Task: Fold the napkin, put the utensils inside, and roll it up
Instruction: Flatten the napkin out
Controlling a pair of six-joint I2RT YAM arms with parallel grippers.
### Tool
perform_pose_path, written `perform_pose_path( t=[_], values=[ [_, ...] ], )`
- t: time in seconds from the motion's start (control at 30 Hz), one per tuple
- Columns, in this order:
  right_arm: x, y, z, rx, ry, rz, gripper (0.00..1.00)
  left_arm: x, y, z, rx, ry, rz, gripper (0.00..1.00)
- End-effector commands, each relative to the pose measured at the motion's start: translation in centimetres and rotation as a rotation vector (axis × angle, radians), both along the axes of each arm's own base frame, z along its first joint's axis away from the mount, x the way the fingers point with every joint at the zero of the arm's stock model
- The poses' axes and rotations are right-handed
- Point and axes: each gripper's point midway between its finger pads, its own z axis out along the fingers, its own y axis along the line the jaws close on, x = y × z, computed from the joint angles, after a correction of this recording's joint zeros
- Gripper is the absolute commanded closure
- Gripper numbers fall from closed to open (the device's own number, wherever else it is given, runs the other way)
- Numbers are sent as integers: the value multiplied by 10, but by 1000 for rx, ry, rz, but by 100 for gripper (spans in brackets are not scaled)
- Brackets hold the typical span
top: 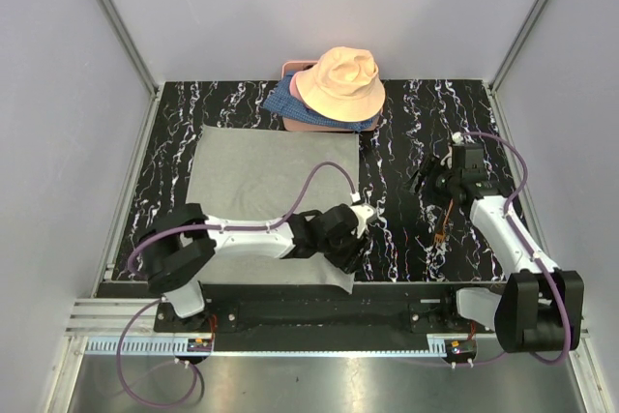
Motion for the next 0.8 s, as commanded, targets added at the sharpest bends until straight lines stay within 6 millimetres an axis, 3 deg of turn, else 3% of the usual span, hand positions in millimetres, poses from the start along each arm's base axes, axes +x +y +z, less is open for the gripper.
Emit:
perform_pose_path(
  t=[0.0,0.2,0.33,0.43,0.57,0.7,0.77],
  values=[
    [-7,5,7,23,-44,30,32,5,-13,0,25,37,27,47],
    [-7,8,17,43,-71,37,31,7,-26,-27,81,84,20,47],
    [-8,11,25,56,-89,46,31,33,-15,-47,110,125,98,49],
    [-8,12,27,64,-96,47,31,52,-18,-43,51,111,117,50],
    [-7,12,27,63,-94,48,31,63,-29,-27,-2,53,88,50],
    [-5,11,31,59,-102,48,30,56,-39,3,-53,-29,19,50],
    [-6,10,35,54,-111,47,30,39,-39,6,-47,-46,-23,50]
  ],
)
